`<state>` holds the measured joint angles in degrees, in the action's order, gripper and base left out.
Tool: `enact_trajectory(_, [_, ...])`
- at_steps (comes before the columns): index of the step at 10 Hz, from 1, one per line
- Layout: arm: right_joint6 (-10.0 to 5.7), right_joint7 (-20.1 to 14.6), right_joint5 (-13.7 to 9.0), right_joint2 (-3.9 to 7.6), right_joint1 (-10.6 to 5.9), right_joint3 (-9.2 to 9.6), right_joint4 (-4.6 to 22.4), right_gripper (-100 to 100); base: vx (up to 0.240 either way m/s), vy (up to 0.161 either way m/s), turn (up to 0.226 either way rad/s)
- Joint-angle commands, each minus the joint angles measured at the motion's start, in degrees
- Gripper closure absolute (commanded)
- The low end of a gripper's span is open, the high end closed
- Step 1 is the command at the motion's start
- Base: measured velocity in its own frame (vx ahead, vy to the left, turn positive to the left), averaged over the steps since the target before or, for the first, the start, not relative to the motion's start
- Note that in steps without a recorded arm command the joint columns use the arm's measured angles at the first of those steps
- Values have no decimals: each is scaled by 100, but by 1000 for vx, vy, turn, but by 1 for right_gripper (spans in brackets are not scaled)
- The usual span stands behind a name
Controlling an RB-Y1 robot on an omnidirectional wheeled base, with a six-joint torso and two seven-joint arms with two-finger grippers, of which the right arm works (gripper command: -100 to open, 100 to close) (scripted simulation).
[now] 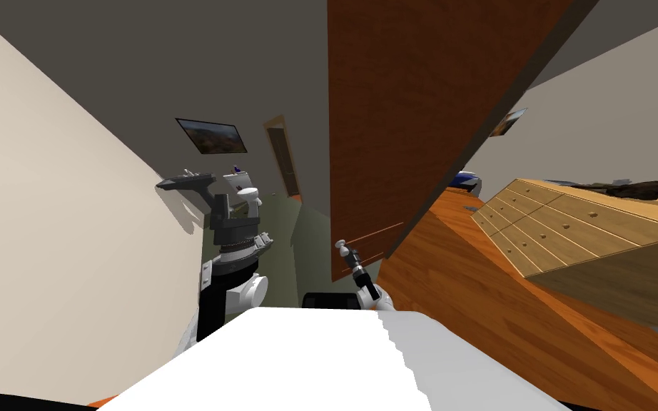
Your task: Push the door open
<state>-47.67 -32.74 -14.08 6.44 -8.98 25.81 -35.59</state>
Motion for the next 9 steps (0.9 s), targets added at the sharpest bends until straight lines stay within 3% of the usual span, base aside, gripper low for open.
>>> enact_trajectory(1, [-45, -286, -86, -49, -102, 70, -108, 100, 44, 33, -65])
enact_trajectory(5, [-45, -333, -86, -49, -102, 70, -108, 100, 10, 10, 1])
enact_trajectory(9, [-41, -985, -316, -79, -176, 217, -42, 100, 26, 28, -64])
